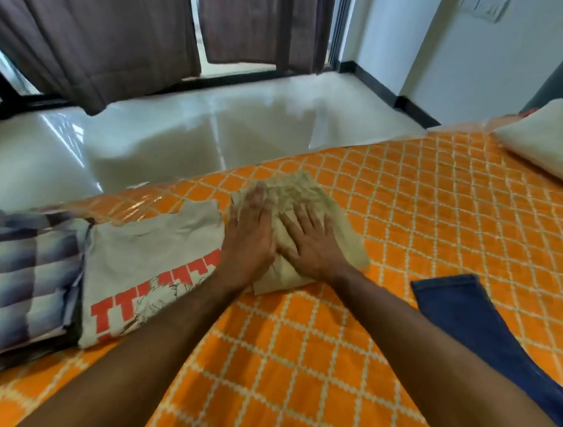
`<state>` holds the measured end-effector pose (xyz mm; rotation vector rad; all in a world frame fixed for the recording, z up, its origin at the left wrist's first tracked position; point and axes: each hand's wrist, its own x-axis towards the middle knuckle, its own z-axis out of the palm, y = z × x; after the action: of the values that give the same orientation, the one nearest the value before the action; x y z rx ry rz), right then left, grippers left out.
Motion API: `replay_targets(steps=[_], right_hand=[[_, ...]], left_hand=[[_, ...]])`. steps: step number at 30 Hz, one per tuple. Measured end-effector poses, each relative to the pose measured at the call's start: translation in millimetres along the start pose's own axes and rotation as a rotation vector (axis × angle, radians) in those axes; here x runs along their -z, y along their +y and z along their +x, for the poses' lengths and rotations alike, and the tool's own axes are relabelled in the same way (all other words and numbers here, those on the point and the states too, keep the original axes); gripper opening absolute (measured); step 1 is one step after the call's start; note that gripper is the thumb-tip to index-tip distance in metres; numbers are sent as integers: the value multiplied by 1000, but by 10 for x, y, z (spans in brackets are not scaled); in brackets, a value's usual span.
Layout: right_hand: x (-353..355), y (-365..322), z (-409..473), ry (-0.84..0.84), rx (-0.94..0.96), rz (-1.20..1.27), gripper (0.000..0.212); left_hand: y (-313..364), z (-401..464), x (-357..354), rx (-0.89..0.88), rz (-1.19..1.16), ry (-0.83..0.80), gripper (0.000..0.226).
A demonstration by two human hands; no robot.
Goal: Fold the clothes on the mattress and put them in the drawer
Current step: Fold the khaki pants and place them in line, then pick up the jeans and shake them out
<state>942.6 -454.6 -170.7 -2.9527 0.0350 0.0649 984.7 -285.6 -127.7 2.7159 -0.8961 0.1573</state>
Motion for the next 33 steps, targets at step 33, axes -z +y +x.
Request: replay_targets(steps=[33], right_hand=[[-172,-224,-1881,-165,-105,87,79]], left_hand=[[372,-1292,-96,-69,126,-341,69]])
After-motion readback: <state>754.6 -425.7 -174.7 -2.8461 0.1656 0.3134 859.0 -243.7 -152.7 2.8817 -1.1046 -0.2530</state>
